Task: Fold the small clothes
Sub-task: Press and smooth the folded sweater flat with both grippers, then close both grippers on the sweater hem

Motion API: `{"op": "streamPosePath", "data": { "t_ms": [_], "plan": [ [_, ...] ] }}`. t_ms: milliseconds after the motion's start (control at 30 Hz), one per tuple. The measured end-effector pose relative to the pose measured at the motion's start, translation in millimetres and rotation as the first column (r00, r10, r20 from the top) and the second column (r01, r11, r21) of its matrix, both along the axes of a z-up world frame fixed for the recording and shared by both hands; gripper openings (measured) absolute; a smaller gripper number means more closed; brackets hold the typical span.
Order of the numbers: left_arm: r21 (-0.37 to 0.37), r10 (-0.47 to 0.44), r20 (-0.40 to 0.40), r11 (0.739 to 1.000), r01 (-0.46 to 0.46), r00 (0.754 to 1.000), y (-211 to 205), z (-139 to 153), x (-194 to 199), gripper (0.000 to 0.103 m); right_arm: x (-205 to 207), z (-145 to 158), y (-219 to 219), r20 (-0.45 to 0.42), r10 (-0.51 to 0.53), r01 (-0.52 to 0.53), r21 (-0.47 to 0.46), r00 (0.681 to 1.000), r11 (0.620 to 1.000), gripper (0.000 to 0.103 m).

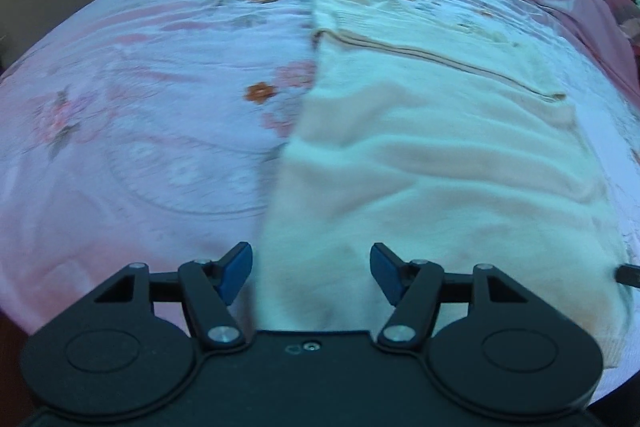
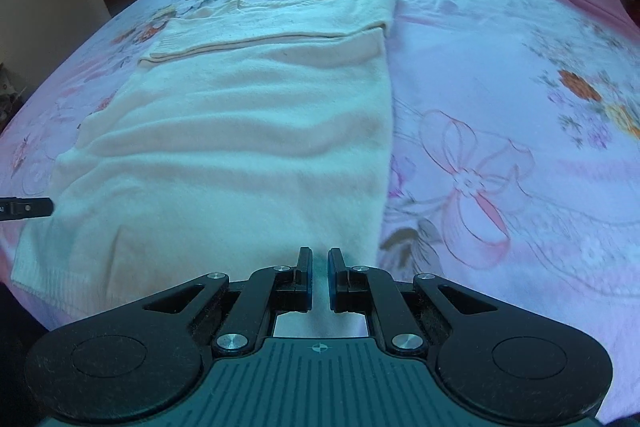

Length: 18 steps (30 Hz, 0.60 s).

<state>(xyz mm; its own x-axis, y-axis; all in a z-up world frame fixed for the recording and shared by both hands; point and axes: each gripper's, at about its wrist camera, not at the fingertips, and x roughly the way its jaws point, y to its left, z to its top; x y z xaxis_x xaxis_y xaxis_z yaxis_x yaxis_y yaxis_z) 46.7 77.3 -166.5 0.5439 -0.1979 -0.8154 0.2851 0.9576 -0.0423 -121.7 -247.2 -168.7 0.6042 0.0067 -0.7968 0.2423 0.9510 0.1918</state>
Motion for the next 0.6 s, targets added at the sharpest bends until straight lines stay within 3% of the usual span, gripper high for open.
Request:
{"op": "streamPosePath", "data": {
  "t_ms": [133,300,433,600],
  "plan": [
    [-0.004,0.032,-0.024,0.999,-0.032,0.999,11.5,-5.2,1.0,0.063,-8.2,0.4,-2.3,-0.006,-0.01,0.01,0.008,1.0,1.0,0.007],
    [-0.042,-0.01,-0.049,0.999,0.008,0.999,10.3,-13.0,-4.9,0.059,-14.3,-0.7,-4.2,-0.012,-0.018,0.018,0.022,1.0,1.0,0.007],
    [-0.084,-0.025,-0.062,0.996,0.02,0.998,11.9,-14.2,-12.1,0.038,-20.3,-0.8,-4.4,-0.021,-0.018,0.018,0.032,1.0,0.999,0.007],
    [-0.113,-0.031,-0.071,0.993,0.023,0.997,16.7,-15.4,-15.8,0.023,-30.7,-1.2,-8.3,-0.04,-0.047,0.048,0.04,0.998,0.998,0.007]
  ]
}}
